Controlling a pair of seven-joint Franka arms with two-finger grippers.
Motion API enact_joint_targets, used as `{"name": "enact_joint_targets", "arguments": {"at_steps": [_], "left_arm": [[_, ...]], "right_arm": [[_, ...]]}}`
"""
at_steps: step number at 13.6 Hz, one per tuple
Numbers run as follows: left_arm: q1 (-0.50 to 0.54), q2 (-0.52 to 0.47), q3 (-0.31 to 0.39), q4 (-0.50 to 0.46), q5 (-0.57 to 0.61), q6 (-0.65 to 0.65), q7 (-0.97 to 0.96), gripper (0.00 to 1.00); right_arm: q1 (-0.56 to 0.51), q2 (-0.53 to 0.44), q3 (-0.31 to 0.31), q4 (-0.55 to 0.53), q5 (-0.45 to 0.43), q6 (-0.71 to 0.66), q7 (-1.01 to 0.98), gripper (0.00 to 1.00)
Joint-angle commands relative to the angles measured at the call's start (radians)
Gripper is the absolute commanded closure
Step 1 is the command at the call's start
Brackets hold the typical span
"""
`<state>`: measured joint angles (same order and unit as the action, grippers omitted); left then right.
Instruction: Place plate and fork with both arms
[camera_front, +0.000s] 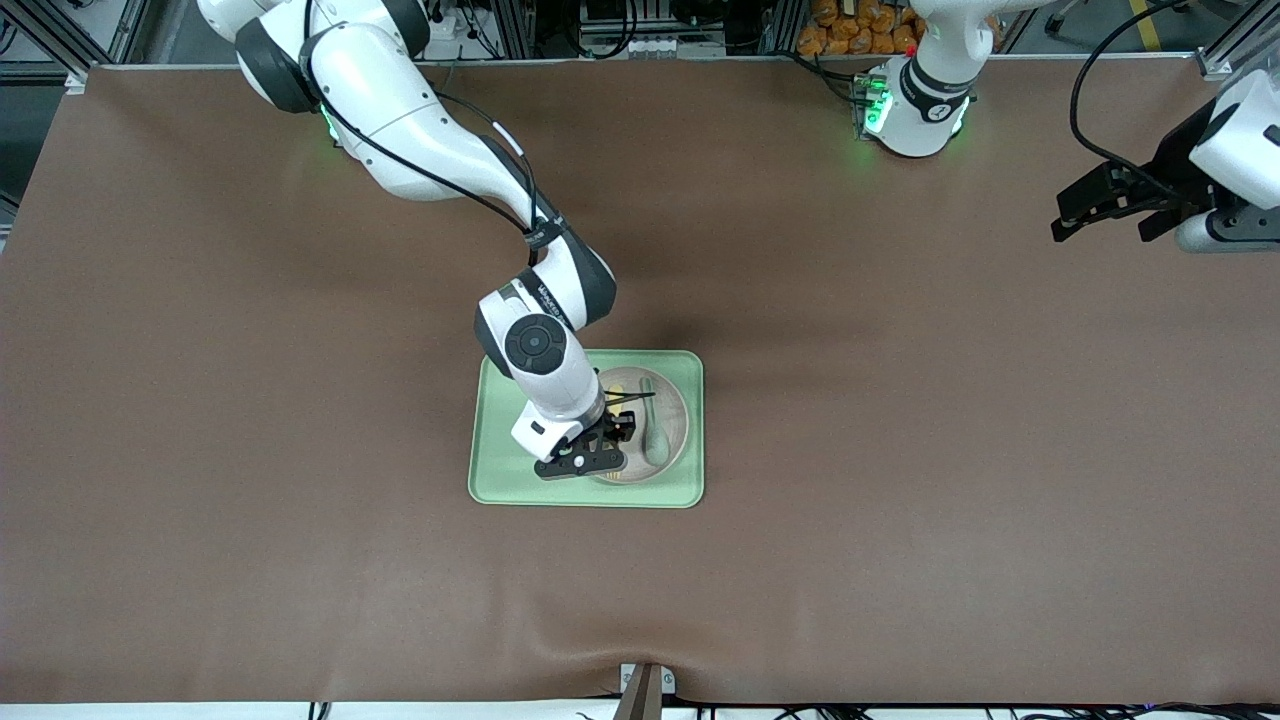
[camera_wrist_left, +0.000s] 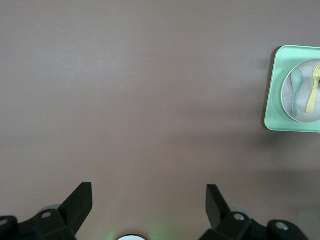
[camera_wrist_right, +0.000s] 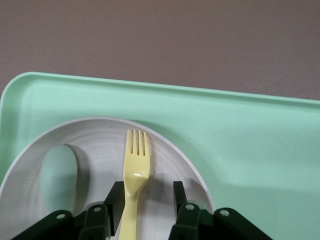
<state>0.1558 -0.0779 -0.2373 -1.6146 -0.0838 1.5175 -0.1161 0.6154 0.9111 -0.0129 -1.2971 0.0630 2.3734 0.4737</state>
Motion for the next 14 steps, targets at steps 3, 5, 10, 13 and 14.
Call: {"name": "enact_joint_targets", "arguments": {"at_steps": [3,5,10,13,14], "left_arm": [[0.016,-0.039,-0.007,-0.022,0.019,-0.002,0.015,0.00],[0.014,-0.037,-0.007,-0.018,0.025,0.003,0.015,0.00],[0.013,-0.028,-0.011,-0.013,0.038,0.010,0.015,0.00],[0.011,-0.026,-0.017,-0.010,0.039,0.012,0.015,0.00],[0.010,-0.025,-0.019,-0.001,0.041,0.010,0.013,0.00]], "right_arm": [[0.030,0.037,-0.010,0.035,-0.003,-0.006,0.077,0.54],[0.036,0.037,-0.010,0.035,-0.005,-0.006,0.079,0.54],[0.038,0.034,-0.009,0.041,-0.002,-0.013,0.079,0.54],[0.049,0.035,-0.009,0.036,-0.005,-0.011,0.095,0.53],[0.052,0.037,-0.009,0.035,-0.006,-0.008,0.098,0.52]]}}
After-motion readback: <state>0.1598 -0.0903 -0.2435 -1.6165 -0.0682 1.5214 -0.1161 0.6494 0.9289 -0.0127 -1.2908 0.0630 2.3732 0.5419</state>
